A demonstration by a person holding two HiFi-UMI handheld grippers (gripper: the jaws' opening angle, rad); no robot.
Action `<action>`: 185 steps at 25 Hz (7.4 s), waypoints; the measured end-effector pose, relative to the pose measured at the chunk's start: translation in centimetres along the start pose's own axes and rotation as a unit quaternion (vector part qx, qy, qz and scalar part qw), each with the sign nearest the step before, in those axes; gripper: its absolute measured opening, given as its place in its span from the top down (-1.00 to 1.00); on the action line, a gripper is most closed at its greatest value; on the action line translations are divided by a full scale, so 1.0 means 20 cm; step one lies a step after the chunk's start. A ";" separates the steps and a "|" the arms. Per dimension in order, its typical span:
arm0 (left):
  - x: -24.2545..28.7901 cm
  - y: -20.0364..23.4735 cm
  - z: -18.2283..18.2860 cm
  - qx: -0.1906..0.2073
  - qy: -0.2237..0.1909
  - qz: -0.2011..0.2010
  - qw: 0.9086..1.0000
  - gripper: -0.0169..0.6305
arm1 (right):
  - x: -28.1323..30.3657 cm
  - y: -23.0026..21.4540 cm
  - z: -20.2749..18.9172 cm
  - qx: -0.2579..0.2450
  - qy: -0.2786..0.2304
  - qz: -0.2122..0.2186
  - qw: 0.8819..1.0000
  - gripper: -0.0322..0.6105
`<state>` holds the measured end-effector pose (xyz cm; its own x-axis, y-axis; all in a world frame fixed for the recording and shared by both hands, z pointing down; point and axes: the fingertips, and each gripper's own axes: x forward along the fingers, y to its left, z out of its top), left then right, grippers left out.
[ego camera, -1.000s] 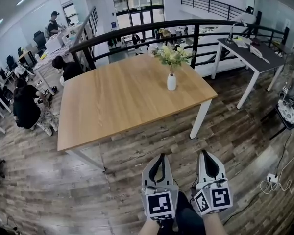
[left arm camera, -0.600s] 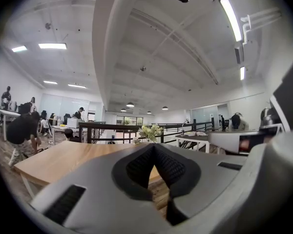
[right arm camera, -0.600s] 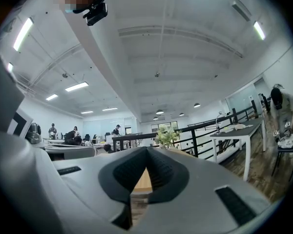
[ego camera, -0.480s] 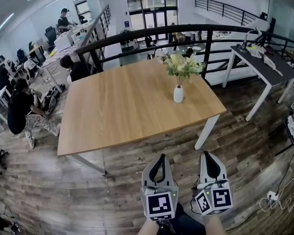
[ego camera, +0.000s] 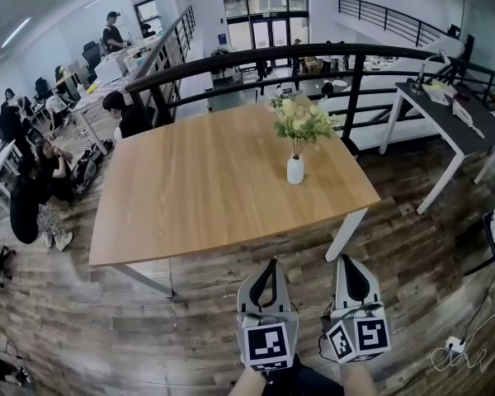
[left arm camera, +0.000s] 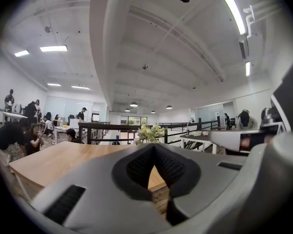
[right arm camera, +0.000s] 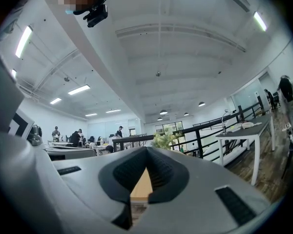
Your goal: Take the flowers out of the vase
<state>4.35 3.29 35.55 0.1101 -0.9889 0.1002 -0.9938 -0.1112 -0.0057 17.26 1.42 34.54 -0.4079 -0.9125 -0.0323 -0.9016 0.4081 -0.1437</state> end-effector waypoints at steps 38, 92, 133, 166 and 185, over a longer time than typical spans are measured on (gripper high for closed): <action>0.57 0.12 -0.08 -0.002 0.026 0.003 1.000 0.90 | 0.53 -0.21 -0.14 0.015 0.028 -0.003 0.999 0.91; 1.43 0.62 -0.13 -0.033 0.054 -0.022 0.998 0.90 | 1.53 -0.21 -0.31 0.004 0.074 -0.031 0.997 0.91; 1.82 0.62 -0.31 -0.041 0.113 0.029 0.992 0.90 | 2.00 -0.49 -0.62 0.042 0.148 -0.004 0.988 0.42; 1.84 0.75 -0.36 -0.047 0.128 0.063 0.989 0.90 | 2.20 -0.44 -0.70 0.025 0.157 0.016 0.987 0.30; 1.86 0.77 -0.38 -0.042 0.126 0.069 0.989 0.90 | 2.20 -0.42 -0.69 -0.008 0.142 0.036 0.989 0.69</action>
<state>-6.90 -34.38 46.75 -0.0230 -0.9368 0.3491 -0.9981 0.0414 0.0455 4.92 -41.80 48.08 -0.4930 -0.8371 0.2373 -0.8700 0.4738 -0.1360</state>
